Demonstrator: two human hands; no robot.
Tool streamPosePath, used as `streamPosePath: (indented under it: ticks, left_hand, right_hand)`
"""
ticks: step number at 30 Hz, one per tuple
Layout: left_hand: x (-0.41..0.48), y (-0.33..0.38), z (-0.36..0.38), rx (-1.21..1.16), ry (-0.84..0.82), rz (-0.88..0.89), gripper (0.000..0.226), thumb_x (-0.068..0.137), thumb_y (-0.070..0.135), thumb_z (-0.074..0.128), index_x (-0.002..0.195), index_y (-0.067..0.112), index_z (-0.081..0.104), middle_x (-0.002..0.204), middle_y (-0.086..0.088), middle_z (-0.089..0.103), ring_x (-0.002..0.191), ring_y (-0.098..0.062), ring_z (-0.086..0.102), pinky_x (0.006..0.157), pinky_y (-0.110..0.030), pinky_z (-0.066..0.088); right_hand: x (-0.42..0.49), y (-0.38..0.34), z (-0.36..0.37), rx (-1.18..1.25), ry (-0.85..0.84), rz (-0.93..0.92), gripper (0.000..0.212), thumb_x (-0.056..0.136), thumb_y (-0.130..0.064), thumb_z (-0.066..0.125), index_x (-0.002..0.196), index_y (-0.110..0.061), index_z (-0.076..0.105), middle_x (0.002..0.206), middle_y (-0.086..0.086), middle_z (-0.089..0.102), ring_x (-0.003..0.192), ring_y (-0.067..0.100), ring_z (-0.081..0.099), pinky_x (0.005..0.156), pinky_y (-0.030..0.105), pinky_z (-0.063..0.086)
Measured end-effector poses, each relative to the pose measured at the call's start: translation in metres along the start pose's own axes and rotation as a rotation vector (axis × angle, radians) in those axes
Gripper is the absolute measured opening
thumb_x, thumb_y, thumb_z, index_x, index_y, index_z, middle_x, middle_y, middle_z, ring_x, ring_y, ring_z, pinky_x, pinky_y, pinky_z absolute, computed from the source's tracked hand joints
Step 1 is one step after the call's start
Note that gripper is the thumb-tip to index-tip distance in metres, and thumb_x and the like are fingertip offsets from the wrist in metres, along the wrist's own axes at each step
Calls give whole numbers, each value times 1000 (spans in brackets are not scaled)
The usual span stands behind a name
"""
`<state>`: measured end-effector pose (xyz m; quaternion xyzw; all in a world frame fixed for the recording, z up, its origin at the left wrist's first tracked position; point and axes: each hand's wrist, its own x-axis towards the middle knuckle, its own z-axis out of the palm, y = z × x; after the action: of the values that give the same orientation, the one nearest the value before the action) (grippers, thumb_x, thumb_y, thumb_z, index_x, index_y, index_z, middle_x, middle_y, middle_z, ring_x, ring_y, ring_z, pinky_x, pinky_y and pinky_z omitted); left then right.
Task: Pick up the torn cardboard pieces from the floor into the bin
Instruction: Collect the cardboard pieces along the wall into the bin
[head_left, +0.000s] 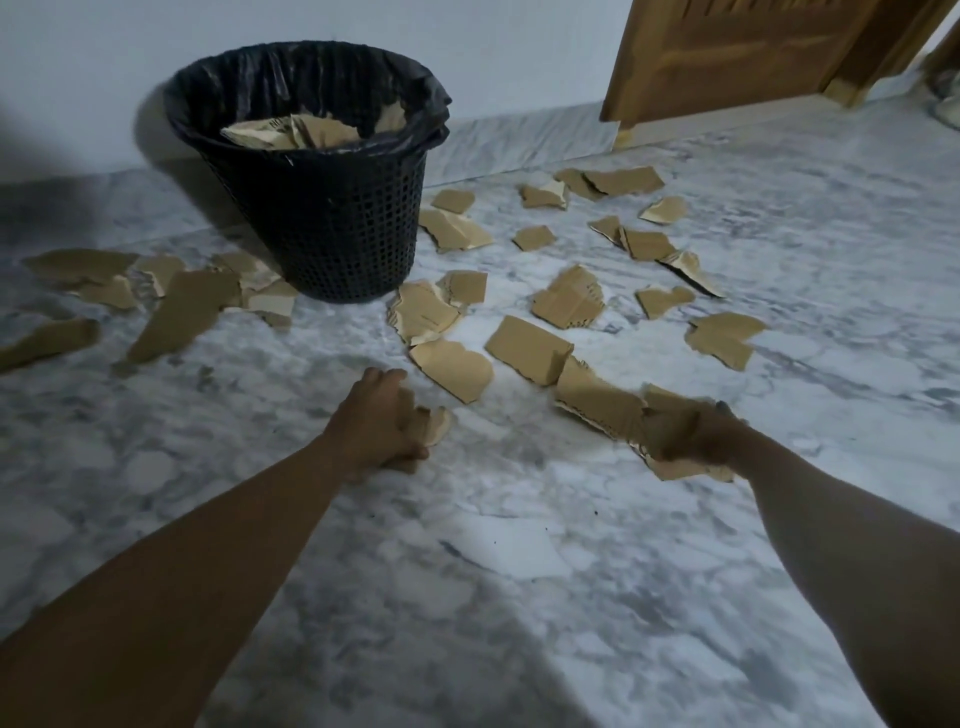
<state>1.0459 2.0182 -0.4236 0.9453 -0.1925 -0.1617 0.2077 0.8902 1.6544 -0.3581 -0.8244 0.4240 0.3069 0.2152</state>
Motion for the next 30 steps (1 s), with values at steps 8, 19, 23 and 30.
streamPosePath:
  ticks: [8,19,23,30]
  left_hand:
    - [7,4,-3,114,-133,-87,114,73,45,80,156,12,9,143,-20,40,130,-37,41,101,-43,43]
    - [-9,-20,-7,-5,0,-93,45,78,42,74,103,7,64,108,-16,62,103,-38,58,85,-38,39]
    - [-5,-17,-19,-134,-16,-244,76,78,43,78,138,10,45,132,-16,55,123,-34,53,103,-38,43]
    - [-11,-2,-35,-225,-77,-170,100,38,59,74,131,27,54,128,-3,59,114,-24,58,92,-36,53]
  right_hand:
    - [22,40,13,-110,148,25,58,73,-45,76,112,-6,56,125,17,55,109,30,53,94,37,43]
    - [-21,-30,-32,-307,87,-122,60,84,-32,74,131,2,56,117,16,58,107,30,58,88,37,47]
    - [-23,-52,-34,-376,211,18,98,60,-46,81,142,-8,43,146,15,42,136,42,39,108,61,33]
    - [-27,-85,-41,9,90,-276,89,76,-42,78,147,-3,39,152,14,40,139,35,39,115,48,34]
